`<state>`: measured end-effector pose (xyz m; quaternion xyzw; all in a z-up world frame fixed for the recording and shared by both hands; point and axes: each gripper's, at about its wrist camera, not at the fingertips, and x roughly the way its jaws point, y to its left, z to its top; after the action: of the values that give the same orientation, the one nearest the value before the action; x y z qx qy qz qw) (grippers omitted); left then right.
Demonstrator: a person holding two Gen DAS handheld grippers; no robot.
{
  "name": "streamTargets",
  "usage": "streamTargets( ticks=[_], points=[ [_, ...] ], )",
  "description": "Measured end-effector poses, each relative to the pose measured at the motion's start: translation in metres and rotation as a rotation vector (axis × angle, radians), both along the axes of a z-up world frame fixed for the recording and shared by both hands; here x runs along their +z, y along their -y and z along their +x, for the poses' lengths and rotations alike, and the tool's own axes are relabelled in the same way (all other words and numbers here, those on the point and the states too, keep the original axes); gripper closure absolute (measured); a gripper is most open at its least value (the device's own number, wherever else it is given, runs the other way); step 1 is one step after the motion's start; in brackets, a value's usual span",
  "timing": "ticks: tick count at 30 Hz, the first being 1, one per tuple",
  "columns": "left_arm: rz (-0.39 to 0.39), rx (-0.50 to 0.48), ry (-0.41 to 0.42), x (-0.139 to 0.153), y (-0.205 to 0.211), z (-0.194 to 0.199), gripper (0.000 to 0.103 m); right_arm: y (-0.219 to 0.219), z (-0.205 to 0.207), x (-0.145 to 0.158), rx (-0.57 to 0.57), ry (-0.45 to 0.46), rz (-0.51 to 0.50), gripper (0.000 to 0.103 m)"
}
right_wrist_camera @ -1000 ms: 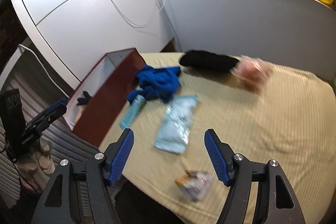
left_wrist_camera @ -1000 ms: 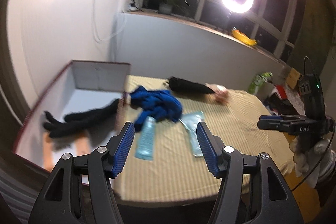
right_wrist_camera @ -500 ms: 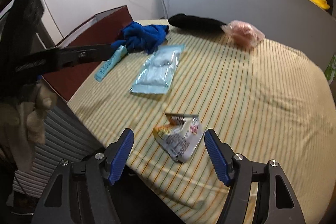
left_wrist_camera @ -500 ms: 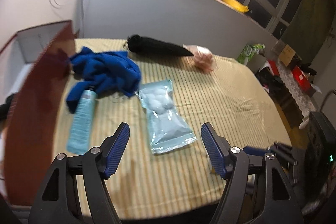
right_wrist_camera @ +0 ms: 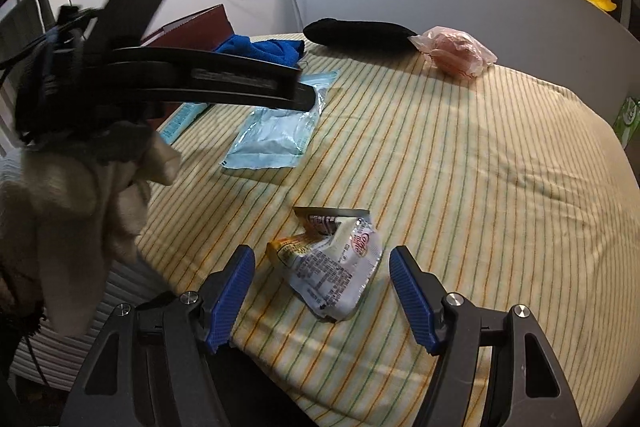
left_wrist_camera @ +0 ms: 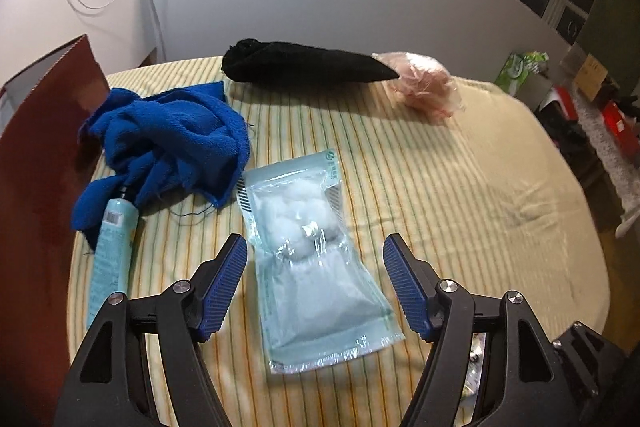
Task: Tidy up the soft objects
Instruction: 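Close the left gripper on the cotton pouch while the right gripper grasps the snack wrapper, then lift the cotton pouch toward the shoebox while the right gripper lifts the wrapper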
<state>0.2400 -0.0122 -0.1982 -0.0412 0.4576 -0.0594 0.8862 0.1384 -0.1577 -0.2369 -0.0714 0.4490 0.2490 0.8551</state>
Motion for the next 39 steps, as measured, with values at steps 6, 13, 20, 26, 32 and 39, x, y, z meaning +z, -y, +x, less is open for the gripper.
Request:
streamTargets(
  ticks=[6, 13, 20, 26, 32, 39],
  points=[
    [0.030, 0.011, -0.021, -0.009, 0.000, 0.007, 0.032, -0.004, 0.002, -0.005, 0.018, 0.004, -0.021, 0.037],
    [0.015, 0.022, -0.032, -0.017, -0.010, 0.010, 0.033, -0.006, 0.006, -0.006, 0.033, 0.009, -0.034, 0.037],
    [0.036, 0.003, 0.001, -0.018, -0.009, 0.010, 0.045, -0.009, 0.006, -0.007, 0.051, 0.023, -0.086, 0.038],
    [0.000, -0.004, 0.005, -0.017, -0.019, 0.007, 0.055, -0.001, 0.010, -0.005, 0.039, 0.020, -0.087, 0.053],
    [-0.026, -0.004, 0.021, -0.012, -0.020, 0.001, 0.069, 0.009, 0.013, -0.005, 0.011, 0.016, -0.079, 0.058],
    [-0.043, -0.006, 0.026, -0.010, -0.018, -0.003, 0.072, 0.026, 0.016, 0.001, -0.035, 0.010, -0.040, 0.060]
  ],
)
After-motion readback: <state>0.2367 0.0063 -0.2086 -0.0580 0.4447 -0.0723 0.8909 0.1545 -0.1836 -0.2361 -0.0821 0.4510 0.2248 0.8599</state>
